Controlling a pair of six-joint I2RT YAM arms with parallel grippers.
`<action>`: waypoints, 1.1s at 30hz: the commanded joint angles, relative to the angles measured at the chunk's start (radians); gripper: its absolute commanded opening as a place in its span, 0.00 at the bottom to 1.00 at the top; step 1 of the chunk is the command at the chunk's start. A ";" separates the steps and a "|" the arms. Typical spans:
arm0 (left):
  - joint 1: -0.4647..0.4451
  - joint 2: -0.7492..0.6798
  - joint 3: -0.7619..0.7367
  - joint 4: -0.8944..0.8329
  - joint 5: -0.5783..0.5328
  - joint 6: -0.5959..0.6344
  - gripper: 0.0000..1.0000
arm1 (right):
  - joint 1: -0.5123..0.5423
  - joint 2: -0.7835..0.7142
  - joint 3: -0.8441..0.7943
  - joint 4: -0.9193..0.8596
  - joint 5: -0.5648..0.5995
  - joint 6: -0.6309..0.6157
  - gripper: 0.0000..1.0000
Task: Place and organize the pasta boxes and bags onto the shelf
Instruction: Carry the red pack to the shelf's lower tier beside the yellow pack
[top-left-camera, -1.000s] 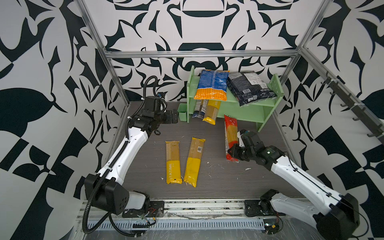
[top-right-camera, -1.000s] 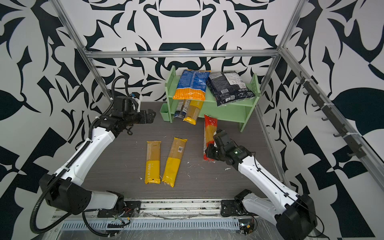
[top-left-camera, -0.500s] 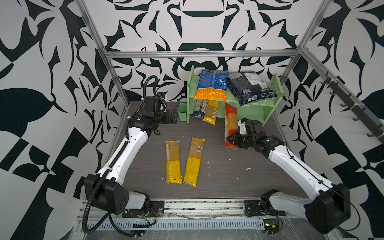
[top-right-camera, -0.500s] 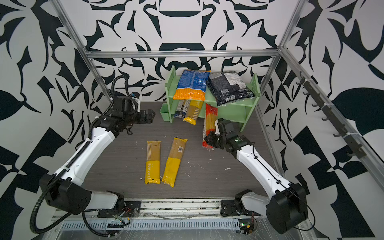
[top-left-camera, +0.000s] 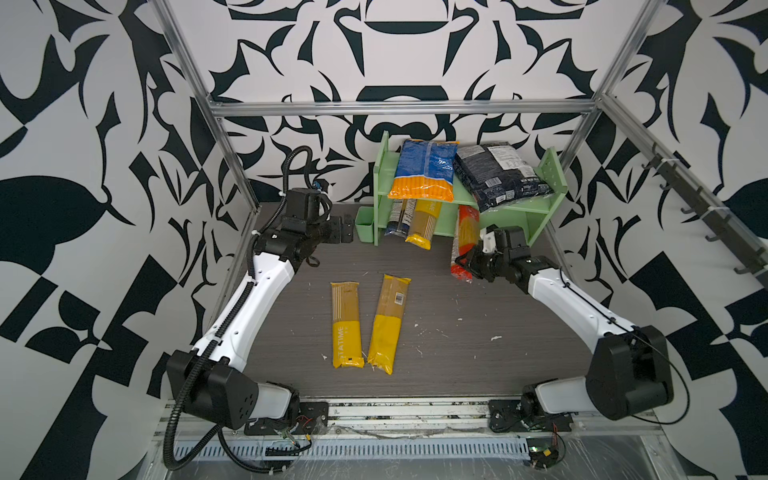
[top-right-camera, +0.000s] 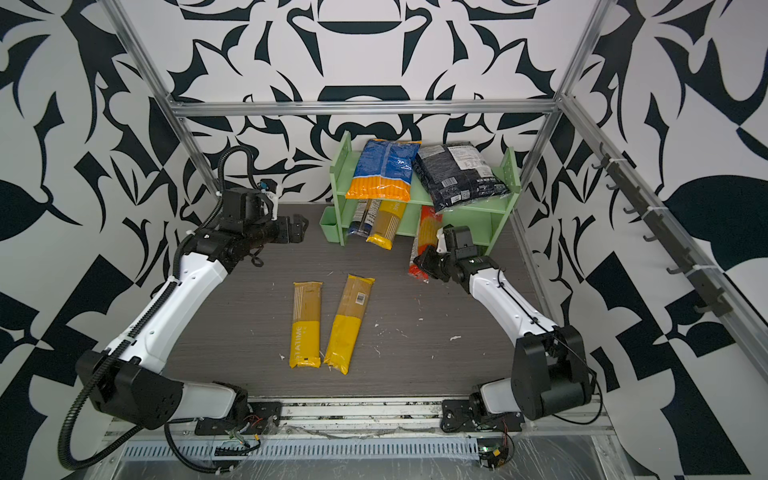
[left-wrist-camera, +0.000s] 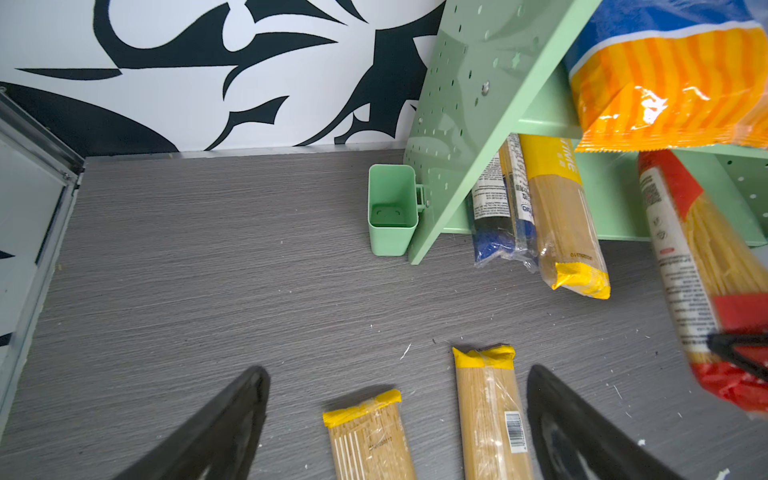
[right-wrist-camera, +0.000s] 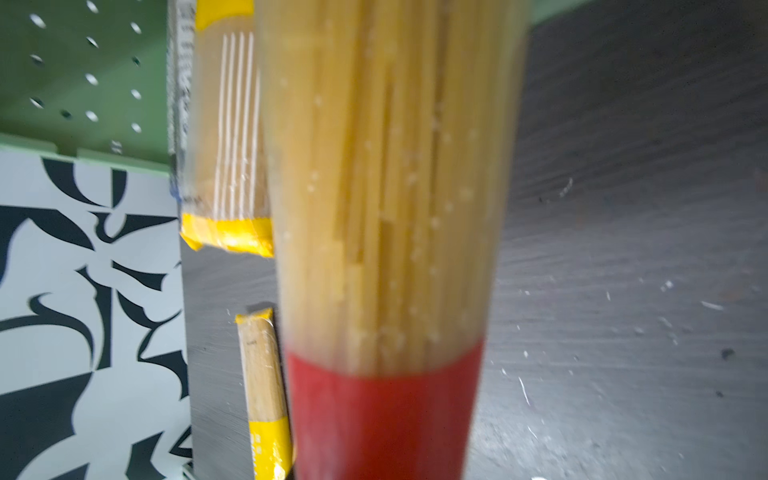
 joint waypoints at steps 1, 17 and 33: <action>0.008 0.017 0.041 -0.014 -0.013 0.009 0.99 | -0.014 -0.002 0.119 0.266 -0.059 -0.017 0.00; 0.023 0.047 0.076 -0.014 -0.040 0.018 0.99 | -0.052 0.220 0.274 0.402 -0.167 0.056 0.00; 0.055 0.033 0.052 -0.018 -0.037 0.019 0.99 | -0.059 0.314 0.334 0.399 -0.209 0.130 0.45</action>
